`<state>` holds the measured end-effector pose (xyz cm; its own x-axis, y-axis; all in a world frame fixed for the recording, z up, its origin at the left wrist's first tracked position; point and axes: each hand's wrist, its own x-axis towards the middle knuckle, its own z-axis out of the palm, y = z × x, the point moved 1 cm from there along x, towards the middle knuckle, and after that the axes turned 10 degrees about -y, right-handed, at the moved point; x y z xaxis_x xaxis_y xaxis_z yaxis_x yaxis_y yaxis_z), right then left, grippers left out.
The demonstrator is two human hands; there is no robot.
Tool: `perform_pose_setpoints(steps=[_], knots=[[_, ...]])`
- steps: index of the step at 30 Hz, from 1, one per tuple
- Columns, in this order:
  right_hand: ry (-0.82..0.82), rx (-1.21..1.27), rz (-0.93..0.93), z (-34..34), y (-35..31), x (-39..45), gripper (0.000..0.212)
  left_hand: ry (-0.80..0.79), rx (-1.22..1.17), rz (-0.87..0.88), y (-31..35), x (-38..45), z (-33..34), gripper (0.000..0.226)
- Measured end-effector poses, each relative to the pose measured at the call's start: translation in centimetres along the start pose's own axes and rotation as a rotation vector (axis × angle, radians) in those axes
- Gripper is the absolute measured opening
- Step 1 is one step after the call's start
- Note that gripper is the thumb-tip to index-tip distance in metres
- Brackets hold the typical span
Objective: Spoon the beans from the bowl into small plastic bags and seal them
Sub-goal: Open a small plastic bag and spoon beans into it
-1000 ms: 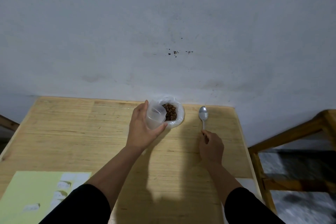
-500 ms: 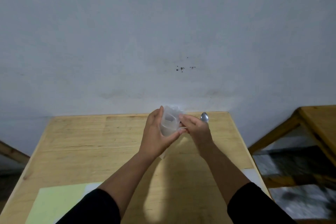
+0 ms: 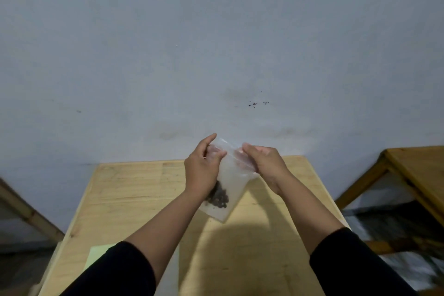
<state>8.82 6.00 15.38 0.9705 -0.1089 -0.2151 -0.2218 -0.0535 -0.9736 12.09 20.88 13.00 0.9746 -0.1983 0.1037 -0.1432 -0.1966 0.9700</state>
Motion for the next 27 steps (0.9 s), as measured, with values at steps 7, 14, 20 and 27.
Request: perform_pose_setpoints(steps=[7,14,20,27], knots=[[0.135,-0.032,-0.22,1.8,0.5,-2.2,0.027,0.062,-0.146,-0.014,-0.5,-1.3,-2.2,0.025],[0.005,-0.075,-0.204,1.8,-0.6,-2.4,0.016,-0.193,-0.047,0.065,-0.6,-1.1,-4.4,0.012],[0.088,-0.055,-0.188,2.1,-0.9,-2.0,0.022,-0.151,-0.099,0.038,0.0,-0.9,-4.3,0.014],[0.007,-0.066,-0.171,2.7,-1.0,-2.0,0.012,-0.23,-0.068,0.046,0.0,-0.7,-4.0,0.008]])
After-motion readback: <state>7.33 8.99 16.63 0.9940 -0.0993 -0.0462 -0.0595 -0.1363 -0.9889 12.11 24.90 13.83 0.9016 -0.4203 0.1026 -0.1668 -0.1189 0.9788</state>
